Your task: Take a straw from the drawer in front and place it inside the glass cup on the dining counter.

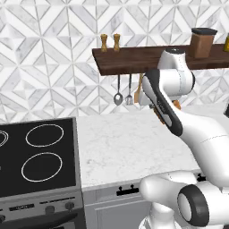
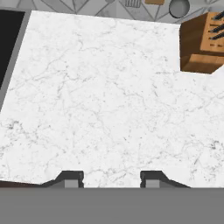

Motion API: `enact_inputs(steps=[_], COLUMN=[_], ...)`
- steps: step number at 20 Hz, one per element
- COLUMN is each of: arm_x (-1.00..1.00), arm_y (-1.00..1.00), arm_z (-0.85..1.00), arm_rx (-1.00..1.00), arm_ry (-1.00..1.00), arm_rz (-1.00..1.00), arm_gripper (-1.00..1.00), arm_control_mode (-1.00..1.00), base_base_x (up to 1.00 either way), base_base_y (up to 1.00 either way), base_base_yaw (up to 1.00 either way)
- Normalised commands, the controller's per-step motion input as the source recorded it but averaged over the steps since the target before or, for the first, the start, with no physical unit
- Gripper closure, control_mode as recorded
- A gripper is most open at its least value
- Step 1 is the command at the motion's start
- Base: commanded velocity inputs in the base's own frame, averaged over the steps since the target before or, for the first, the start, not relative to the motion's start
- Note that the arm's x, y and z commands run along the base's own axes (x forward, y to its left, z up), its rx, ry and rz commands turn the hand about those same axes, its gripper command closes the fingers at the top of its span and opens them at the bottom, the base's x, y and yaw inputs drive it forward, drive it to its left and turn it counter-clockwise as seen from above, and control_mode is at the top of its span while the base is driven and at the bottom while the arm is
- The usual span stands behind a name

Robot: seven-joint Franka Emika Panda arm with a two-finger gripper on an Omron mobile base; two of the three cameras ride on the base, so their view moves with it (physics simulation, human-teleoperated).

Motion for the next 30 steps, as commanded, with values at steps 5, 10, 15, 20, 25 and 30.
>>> enact_inputs(steps=[5,10,15,20,25,30], arm_x=[0.0,0.0,0.0,0.0,0.0,0.0], arm_y=[0.0,0.0,0.0,0.0,0.0,0.0], arm_z=[0.0,0.0,0.0,0.0,0.0,0.0], arm_rx=[0.0,0.0,0.0,0.0,0.0,0.0], arm_ry=[0.0,0.0,0.0,0.0,0.0,0.0], arm_rz=[0.0,0.0,0.0,0.0,0.0,0.0], arm_gripper=[-1.0,-1.0,-1.0,-1.0,-1.0,-1.0], arm_control_mode=[1.0,1.0,1.0,1.0,1.0,1.0], base_base_x=[-0.05,-0.74,-0.02,0.11,0.06,-0.05], base_base_y=[0.0,0.0,-0.42,-0.35,-0.38,-0.76], base_base_yaw=[0.0,0.09,0.57,0.8,0.81,0.68])
